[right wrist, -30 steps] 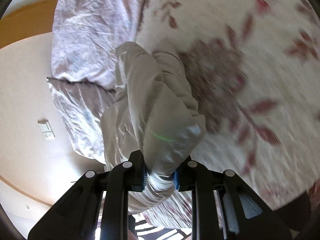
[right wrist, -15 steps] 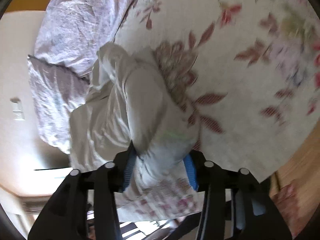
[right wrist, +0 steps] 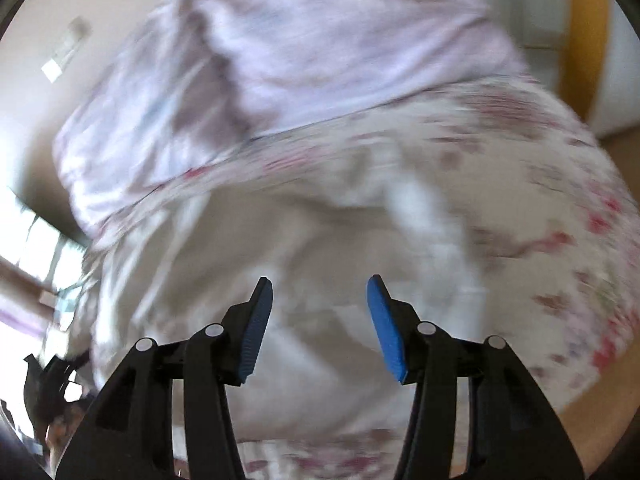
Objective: Fold large clothes
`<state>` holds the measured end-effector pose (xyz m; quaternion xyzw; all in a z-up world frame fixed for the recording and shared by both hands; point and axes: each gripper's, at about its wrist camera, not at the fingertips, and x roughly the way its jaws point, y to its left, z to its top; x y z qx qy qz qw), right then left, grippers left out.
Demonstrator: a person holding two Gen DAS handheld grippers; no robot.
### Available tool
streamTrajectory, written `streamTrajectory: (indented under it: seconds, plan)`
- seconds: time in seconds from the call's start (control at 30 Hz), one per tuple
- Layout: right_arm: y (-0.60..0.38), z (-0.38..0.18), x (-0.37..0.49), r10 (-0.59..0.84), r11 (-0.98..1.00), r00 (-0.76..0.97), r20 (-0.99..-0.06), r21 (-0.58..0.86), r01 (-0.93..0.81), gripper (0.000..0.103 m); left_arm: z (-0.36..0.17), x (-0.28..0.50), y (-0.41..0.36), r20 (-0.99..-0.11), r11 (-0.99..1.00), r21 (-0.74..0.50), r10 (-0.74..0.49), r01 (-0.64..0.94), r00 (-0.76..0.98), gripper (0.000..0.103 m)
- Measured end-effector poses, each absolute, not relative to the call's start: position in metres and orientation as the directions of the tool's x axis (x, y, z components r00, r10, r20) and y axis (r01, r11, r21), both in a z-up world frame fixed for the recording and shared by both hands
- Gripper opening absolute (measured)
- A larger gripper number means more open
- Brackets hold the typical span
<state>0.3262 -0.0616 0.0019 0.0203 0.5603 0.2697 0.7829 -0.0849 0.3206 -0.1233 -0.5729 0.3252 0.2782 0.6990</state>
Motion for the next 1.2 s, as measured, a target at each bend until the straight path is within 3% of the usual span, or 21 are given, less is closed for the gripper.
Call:
streamTrajectory:
  seconds: [0.3, 0.97, 1.2]
  plan:
    - [0.029, -0.010, 0.283, 0.495, 0.706, 0.076, -0.865, 0.350, -0.616, 0.038, -0.126, -0.081, 0.323, -0.768, 0.185, -0.625, 0.027, -0.758, 0.640, 0.073]
    - [0.075, -0.068, 0.257, 0.346, 0.709, 0.175, -0.922, 0.134, -0.693, 0.040, -0.126, -0.066, 0.328, -0.763, 0.203, -0.627, 0.036, -0.752, 0.646, 0.075]
    - [0.078, -0.070, 0.251, 0.344, 0.702, 0.209, -0.916, 0.103, -0.704, 0.040, -0.125, -0.067, 0.329, -0.753, 0.203, -0.637, 0.039, -0.743, 0.656, 0.064]
